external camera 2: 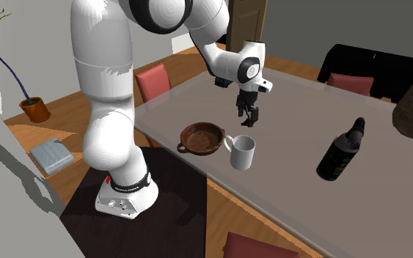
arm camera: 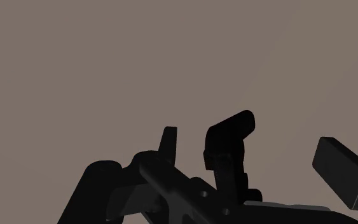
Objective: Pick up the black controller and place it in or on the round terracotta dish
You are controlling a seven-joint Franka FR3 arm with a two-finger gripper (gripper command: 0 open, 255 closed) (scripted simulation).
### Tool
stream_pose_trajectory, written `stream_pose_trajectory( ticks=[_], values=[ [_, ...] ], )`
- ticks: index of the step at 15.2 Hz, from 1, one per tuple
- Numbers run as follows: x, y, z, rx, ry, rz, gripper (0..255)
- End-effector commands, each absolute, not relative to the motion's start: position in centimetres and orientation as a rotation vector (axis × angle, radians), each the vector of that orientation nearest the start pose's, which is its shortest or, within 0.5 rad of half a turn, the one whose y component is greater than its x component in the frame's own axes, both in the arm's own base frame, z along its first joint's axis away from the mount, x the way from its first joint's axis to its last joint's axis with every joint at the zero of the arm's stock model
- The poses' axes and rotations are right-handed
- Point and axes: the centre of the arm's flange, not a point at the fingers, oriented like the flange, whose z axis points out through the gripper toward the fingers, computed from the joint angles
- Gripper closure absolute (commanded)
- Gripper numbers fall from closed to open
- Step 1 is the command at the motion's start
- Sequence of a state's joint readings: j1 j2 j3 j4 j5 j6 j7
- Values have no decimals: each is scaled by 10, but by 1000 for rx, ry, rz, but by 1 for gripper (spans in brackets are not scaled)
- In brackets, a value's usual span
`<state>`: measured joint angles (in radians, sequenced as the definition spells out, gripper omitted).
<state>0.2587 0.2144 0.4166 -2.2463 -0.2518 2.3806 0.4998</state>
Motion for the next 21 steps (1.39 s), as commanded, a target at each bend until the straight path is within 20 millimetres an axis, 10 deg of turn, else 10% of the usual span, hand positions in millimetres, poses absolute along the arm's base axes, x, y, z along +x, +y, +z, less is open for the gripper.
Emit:
stream_pose_trajectory(
  ticks=[1,4,5,14,21],
  values=[
    [418,332,273,-3188,-575,-1,0],
    [418,332,273,-3188,-575,-1,0],
    [418,332,273,-3188,-575,-1,255],
    [418,332,273,-3188,-575,-1,255],
    [418,332,310,-3188,-575,-1,255]
  ],
)
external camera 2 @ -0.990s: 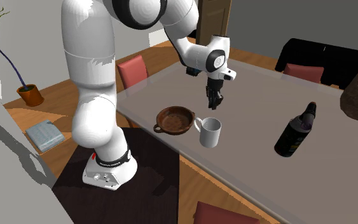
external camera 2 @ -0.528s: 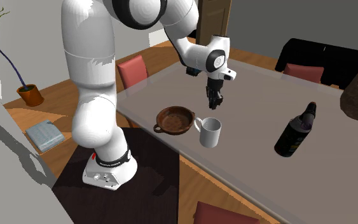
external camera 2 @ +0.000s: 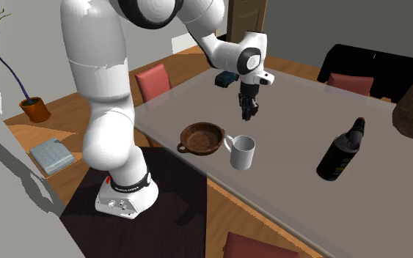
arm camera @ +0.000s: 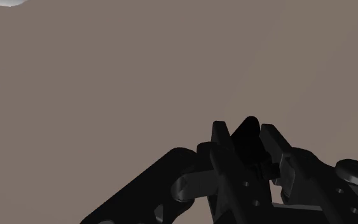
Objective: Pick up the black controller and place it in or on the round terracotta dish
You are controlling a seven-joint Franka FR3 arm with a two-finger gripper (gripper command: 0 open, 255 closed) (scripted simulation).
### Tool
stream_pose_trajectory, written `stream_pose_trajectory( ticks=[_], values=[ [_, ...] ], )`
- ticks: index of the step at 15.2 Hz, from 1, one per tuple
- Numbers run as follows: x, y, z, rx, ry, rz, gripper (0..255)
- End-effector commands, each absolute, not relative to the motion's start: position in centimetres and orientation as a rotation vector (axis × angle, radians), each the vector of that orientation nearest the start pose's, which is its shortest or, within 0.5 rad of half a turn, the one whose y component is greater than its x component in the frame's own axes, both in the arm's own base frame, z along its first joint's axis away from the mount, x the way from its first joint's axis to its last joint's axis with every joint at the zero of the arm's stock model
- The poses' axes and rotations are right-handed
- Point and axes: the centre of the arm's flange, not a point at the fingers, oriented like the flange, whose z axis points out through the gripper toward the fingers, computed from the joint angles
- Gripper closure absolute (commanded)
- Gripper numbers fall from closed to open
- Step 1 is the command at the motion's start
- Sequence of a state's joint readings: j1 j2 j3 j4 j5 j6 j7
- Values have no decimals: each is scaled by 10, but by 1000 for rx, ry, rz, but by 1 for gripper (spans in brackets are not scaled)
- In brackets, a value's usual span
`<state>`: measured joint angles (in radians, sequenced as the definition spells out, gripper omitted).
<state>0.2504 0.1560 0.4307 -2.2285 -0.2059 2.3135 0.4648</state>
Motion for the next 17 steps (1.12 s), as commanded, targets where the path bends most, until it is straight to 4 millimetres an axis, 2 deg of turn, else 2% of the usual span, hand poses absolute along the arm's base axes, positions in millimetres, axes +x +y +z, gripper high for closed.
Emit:
stream_pose_trajectory(
  ticks=[1,16,17],
  values=[
    [418,332,316,-3188,-575,-1,255],
    [418,332,393,-3188,-575,-1,255],
    [407,325,393,-3188,-575,-1,255]
  ],
)
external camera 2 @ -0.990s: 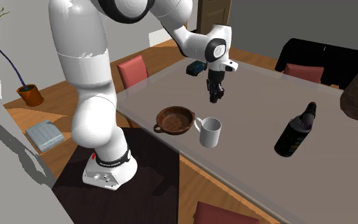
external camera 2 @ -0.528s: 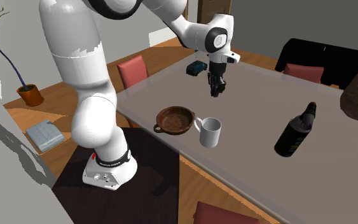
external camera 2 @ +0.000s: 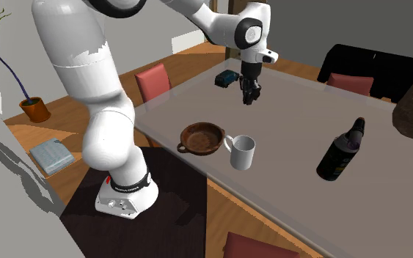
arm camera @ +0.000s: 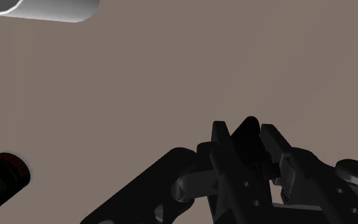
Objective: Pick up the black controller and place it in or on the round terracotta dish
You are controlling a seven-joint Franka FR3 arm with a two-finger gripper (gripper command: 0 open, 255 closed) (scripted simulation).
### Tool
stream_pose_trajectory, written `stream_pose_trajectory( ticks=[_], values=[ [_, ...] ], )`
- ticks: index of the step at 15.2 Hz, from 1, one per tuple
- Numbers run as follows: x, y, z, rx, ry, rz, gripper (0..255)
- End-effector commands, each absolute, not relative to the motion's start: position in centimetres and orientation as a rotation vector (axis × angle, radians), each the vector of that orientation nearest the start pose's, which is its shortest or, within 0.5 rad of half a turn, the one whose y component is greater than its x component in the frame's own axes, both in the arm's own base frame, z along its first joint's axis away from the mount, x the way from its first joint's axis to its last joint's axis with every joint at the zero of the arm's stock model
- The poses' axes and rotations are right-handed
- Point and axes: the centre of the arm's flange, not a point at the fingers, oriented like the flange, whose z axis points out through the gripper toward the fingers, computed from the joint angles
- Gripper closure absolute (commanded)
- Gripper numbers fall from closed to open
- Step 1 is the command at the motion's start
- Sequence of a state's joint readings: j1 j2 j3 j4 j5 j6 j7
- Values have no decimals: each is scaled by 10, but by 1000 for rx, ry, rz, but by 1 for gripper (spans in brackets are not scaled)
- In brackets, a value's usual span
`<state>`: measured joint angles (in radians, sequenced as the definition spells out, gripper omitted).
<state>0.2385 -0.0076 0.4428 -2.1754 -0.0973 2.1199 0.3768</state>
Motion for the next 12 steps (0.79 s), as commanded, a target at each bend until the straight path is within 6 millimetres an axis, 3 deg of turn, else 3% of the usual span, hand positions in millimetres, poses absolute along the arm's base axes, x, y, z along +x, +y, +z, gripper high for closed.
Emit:
stream_pose_trajectory(
  ticks=[1,12],
  values=[
    [397,317,393,-3188,-575,-1,255],
    [278,233,393,-3188,-575,-1,255]
  ],
)
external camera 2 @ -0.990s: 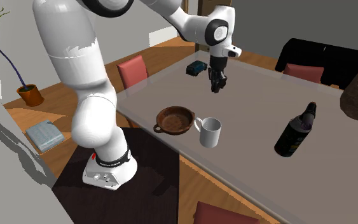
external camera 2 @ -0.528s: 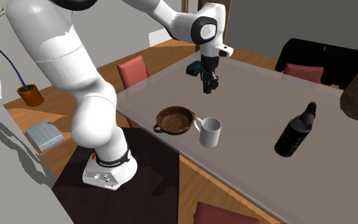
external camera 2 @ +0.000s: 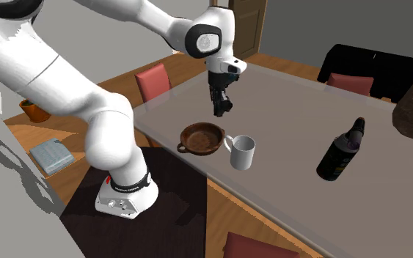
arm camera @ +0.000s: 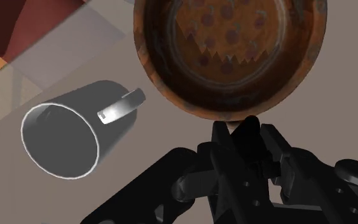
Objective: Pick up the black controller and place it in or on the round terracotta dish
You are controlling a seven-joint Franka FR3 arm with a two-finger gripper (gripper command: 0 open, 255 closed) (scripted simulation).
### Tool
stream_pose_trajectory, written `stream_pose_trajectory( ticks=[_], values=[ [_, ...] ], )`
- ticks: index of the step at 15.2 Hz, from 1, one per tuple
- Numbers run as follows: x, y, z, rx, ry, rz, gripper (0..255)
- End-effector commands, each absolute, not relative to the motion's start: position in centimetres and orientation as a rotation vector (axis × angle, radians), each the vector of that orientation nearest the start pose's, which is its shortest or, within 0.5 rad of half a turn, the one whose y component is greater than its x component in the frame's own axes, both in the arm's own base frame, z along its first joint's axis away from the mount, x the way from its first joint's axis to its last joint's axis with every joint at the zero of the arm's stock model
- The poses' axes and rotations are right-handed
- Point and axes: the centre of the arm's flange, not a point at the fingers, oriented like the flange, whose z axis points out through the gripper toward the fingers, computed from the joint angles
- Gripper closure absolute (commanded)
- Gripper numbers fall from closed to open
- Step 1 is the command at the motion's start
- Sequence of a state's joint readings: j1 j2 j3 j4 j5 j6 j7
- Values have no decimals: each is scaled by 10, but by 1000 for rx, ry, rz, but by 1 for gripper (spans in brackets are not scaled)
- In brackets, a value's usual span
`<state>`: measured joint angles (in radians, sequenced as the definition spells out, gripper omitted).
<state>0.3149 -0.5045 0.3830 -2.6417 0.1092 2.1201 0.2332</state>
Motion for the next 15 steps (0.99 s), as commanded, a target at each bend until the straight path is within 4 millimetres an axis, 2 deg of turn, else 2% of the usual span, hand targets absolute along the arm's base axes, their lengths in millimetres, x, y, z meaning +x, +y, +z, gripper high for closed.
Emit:
stream_pose_trajectory(
  ticks=[1,6,15],
  values=[
    [267,226,392,-3188,-575,-1,255],
    [212,187,392,-3188,-575,-1,255],
    [212,187,345,-3188,-575,-1,255]
  ],
)
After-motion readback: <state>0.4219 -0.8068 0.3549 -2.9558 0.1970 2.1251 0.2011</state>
